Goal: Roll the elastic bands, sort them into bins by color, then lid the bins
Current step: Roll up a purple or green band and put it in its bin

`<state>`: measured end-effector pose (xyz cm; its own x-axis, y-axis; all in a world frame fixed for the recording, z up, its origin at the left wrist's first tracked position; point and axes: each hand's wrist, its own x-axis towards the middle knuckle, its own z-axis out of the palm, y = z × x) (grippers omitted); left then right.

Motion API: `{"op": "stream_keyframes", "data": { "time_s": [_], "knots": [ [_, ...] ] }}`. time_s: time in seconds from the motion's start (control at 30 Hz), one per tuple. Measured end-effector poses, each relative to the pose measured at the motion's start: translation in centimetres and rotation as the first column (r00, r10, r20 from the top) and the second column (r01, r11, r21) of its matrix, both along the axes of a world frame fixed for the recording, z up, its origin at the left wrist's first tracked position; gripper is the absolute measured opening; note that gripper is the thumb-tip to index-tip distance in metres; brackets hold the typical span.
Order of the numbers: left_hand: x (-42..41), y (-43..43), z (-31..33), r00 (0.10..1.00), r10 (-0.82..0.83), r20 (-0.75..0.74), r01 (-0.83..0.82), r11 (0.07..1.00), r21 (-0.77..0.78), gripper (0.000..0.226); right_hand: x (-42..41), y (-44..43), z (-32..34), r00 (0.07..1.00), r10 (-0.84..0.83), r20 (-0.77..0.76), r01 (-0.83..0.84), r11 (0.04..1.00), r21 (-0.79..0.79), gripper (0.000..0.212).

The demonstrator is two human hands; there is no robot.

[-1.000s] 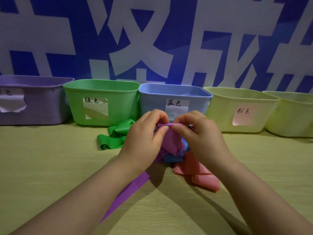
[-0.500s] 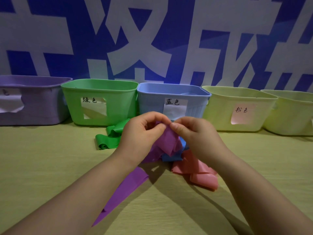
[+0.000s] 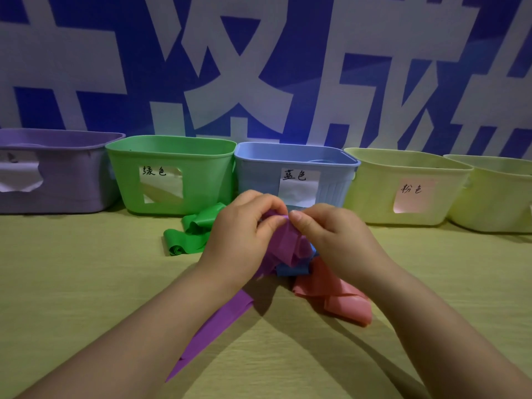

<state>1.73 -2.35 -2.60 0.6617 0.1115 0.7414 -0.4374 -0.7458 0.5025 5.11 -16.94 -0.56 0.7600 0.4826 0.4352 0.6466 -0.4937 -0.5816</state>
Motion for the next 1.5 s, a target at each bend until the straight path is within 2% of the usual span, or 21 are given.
{"op": "stream_keyframes", "data": {
  "time_s": [0.07, 0.13, 0.27, 0.47, 0.57, 0.7, 0.83, 1.03, 1.17, 1.23, 1.33, 1.4, 1.5],
  "knots": [
    [0.0, -0.09, -0.02, 1.0, -0.01, -0.015, 0.01, 1.0, 0.006, 0.015, -0.07, 0.2, -0.23, 0.999, 0.033, -0.008, -0.033, 0.998, 0.048, 0.019],
    [-0.07, -0.16, -0.02, 0.999, -0.029, -0.022, 0.029, 0.999, 0.017, 0.015, 0.01, 0.36, -0.44, 1.0, 0.012, 0.007, -0.012, 0.998, 0.065, 0.014],
    [-0.06, -0.08, 0.06, 0.998, -0.047, -0.039, 0.048, 0.999, 0.026, 0.017, 0.39, 0.13, -0.16, 0.999, -0.039, -0.031, 0.042, 0.993, 0.113, 0.019],
    [0.17, -0.07, -0.09, 0.992, -0.081, -0.094, 0.074, 0.995, -0.071, 0.025, 0.56, -0.08, -0.04, 0.996, -0.063, -0.061, 0.07, 0.992, 0.108, 0.02],
    [0.23, -0.01, -0.18, 0.987, -0.1, -0.124, 0.086, 0.99, -0.116, 0.006, 0.49, 0.0, -0.08, 0.997, -0.059, -0.045, 0.061, 0.997, 0.055, 0.018],
    [0.31, -0.09, -0.27, 0.954, -0.239, -0.18, 0.191, 0.949, -0.249, 0.018, 0.64, -0.23, 0.03, 0.996, -0.076, -0.046, 0.077, 0.997, 0.02, 0.016],
    [0.33, -0.05, -0.32, 0.96, -0.231, -0.159, 0.192, 0.954, -0.228, 0.017, 0.44, -0.22, 0.16, 0.995, -0.045, -0.093, 0.046, 0.999, 0.011, 0.014],
    [0.39, 0.29, -0.22, 0.968, -0.159, -0.193, 0.132, 0.98, -0.146, 0.019, 0.43, 0.05, -0.06, 0.995, -0.006, -0.097, -0.002, 0.997, -0.077, 0.033],
    [0.3, 0.25, -0.21, 0.968, -0.145, -0.206, 0.122, 0.986, -0.118, 0.023, 0.71, 0.02, -0.45, 0.985, 0.025, -0.172, -0.023, 1.0, 0.013, 0.036],
    [0.33, 0.25, -0.25, 0.972, -0.12, -0.202, 0.097, 0.988, -0.122, 0.022, 0.59, 0.04, -0.43, 0.983, 0.041, -0.179, -0.03, 0.998, 0.063, 0.032],
    [0.4, 0.38, -0.27, 0.974, -0.09, -0.206, 0.058, 0.986, -0.159, 0.018, 0.39, 0.27, -0.34, 0.991, 0.036, -0.126, -0.024, 0.995, 0.097, 0.014],
    [0.33, 0.3, -0.12, 0.972, -0.092, -0.218, 0.055, 0.984, -0.17, 0.015, 0.49, 0.27, -0.36, 0.996, -0.01, -0.083, 0.017, 0.996, 0.089, 0.018],
    [0.2, 0.17, -0.09, 0.965, -0.105, -0.242, 0.067, 0.985, -0.157, 0.022, 0.73, 0.08, -0.35, 0.996, -0.043, -0.079, 0.049, 0.995, 0.083, 0.017]
  ]
}}
